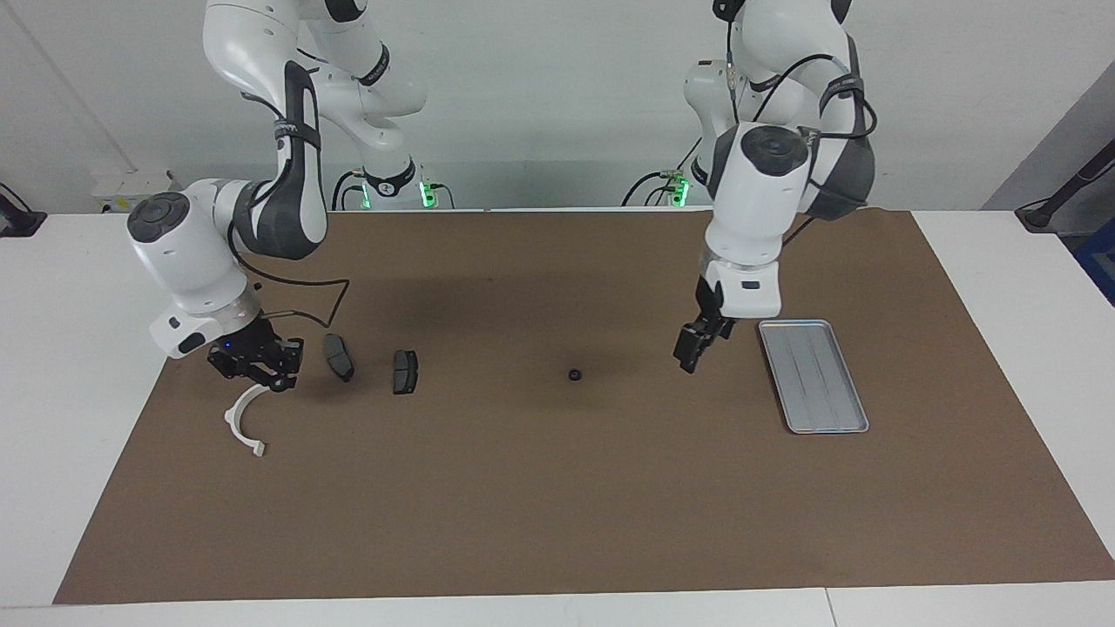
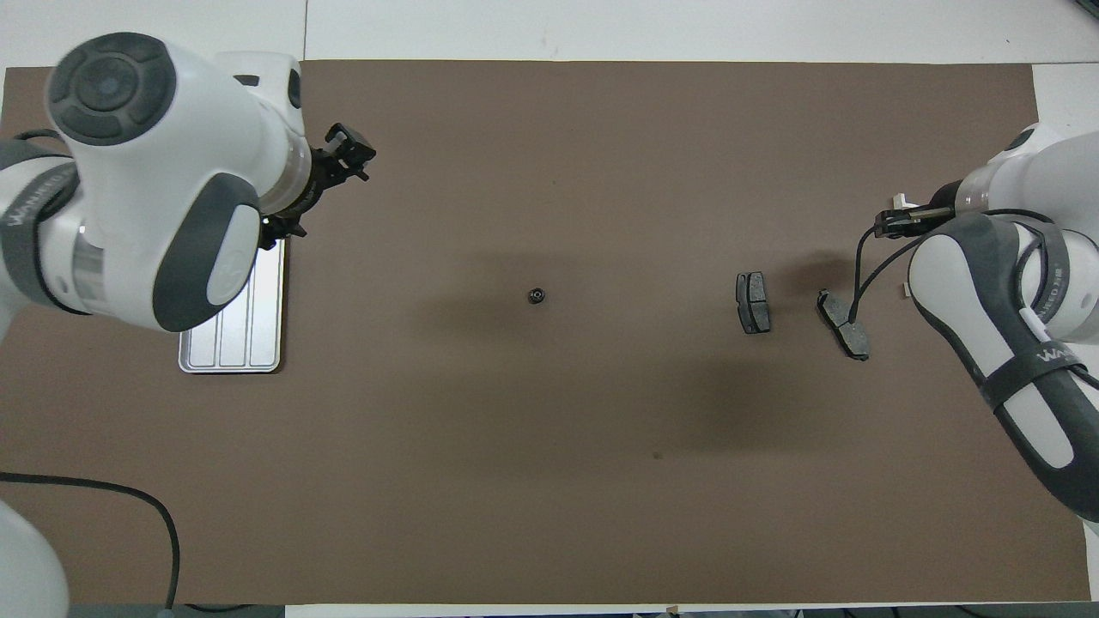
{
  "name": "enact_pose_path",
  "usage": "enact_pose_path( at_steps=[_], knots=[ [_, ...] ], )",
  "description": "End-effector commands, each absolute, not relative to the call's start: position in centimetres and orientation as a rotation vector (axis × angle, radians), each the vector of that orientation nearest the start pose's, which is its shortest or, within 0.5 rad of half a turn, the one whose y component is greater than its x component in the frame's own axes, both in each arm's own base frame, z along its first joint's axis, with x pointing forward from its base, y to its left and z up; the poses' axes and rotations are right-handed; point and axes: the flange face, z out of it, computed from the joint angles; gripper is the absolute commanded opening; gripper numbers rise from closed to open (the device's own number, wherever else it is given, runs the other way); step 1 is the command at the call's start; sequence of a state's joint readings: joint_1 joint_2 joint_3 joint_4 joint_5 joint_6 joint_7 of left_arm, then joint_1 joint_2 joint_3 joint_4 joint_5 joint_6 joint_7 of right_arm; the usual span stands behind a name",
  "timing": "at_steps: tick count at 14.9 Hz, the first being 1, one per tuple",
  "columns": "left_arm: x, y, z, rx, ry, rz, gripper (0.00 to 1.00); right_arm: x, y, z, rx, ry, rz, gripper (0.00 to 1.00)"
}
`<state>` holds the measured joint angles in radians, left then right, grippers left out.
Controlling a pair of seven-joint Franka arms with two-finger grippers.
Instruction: Place bearing gear from tray to pile
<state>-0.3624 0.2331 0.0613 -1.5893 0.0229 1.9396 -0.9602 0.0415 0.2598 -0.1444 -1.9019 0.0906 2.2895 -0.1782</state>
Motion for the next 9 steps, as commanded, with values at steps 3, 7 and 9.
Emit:
enact_pose_path(
  at_steps=[3, 7, 9],
  knots=[
    [60.3, -10.7, 54.5, -3.027, -0.825, -0.119, 1.00, 64.0, -4.1, 36.8, -3.123, -0.035, -0.267, 0.00],
    [57.1, -3.7, 59.6, -3.046, -0.733, -0.104, 1.00, 63.8, -4.0, 34.5, -3.126, -0.051, -0.212, 0.00],
    [54.8, -1.1, 61.3, -3.066, -0.660, -0.069, 1.00, 62.8, -3.9, 32.5, -3.128, -0.058, -0.142, 0.00]
  ],
)
